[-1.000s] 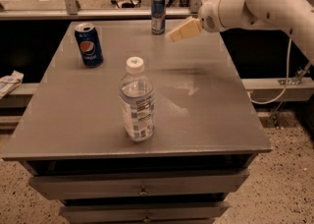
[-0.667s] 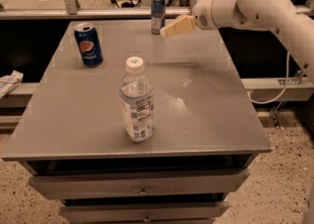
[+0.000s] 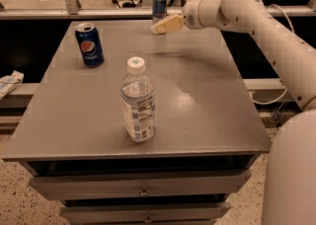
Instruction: Pick redbull can
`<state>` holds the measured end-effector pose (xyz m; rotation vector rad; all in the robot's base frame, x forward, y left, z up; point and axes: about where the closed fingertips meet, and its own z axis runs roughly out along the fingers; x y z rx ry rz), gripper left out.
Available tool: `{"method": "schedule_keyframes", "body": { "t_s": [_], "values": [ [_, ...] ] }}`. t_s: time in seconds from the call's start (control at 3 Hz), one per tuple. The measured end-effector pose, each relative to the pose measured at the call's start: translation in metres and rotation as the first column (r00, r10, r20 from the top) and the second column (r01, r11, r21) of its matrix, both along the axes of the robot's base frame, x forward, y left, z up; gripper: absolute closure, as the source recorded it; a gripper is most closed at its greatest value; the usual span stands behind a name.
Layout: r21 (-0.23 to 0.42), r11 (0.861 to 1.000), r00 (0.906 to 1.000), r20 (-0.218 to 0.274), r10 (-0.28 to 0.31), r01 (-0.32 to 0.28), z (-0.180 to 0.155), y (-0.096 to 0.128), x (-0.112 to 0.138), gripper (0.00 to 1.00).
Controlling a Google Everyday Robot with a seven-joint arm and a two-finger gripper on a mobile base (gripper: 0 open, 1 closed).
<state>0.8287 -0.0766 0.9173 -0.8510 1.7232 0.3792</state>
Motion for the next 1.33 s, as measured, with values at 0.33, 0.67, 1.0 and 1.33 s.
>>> {"method": "schedule_keyframes", "body": {
  "t_s": [0.33,0.67,1.0,1.33],
  "values": [
    [0.030,0.999,0.9998,0.015,0.011,-0.011,-0.004,0.018,0.021,0.00],
    [0.056,0.998,0.9995,0.029,0.016,-0.017,-0.005,0.029,0.034,0.00],
    [0.075,0.997,0.9986,0.051,-0.011,0.007,-0.008,0.033,0.060,0.03],
    [0.083,0.996,0.9978,0.059,-0.029,0.024,-0.010,0.034,0.076,0.26]
  ]
}}
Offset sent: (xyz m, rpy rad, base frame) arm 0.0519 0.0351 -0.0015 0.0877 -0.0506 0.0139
